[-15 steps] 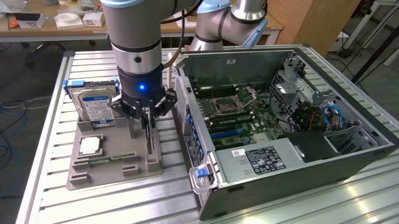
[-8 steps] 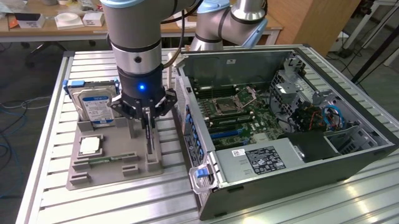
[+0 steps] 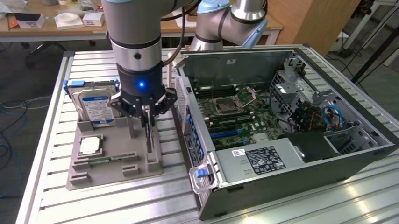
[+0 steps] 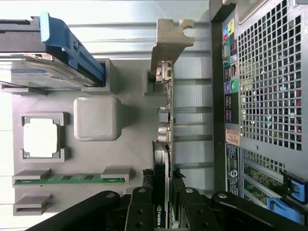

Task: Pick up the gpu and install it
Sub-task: 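Pick up the gpu and move the gpu toward the slot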

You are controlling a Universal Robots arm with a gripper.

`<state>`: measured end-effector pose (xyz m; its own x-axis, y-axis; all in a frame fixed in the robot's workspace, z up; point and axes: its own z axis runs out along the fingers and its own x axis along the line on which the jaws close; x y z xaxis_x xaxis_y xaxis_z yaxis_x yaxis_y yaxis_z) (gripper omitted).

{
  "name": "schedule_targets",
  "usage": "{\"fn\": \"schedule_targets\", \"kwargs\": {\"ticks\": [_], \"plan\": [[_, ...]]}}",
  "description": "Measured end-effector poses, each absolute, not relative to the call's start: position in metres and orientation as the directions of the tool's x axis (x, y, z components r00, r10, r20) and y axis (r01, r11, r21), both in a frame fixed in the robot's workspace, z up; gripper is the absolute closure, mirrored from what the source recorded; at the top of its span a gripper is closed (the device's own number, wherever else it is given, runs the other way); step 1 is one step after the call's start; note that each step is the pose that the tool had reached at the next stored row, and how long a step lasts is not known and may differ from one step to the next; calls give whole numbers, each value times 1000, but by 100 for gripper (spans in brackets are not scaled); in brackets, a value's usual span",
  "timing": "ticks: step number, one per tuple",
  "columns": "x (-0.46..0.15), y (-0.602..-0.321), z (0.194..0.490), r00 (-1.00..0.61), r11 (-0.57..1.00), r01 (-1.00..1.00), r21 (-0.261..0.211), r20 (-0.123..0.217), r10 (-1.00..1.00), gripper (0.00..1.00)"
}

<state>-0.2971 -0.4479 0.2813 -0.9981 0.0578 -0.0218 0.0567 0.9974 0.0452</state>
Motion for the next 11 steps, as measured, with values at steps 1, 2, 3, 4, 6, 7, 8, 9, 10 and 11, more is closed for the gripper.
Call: {"fn": "schedule_targets", "kwargs": {"ticks": [1,2,3,4,6,7,8,9,10,11], "plan": [[-297,-448,283,-998,997,57,45,-22,58,74],[-297,-448,285,-998,997,57,45,-22,58,74],[-297,-448,287,-998,997,57,45,-21,58,74],[-297,-448,289,-998,997,57,45,-22,58,74],[-297,-448,292,-998,997,57,45,-21,58,74],[-297,-448,294,-998,997,57,45,-21,58,74],[-297,-448,295,-998,997,57,45,-22,58,74],[-297,-448,296,-998,997,57,45,-22,58,74],[-297,-448,296,-998,997,57,45,-22,58,74],[-297,-448,296,-998,997,57,45,-22,58,74]]}}
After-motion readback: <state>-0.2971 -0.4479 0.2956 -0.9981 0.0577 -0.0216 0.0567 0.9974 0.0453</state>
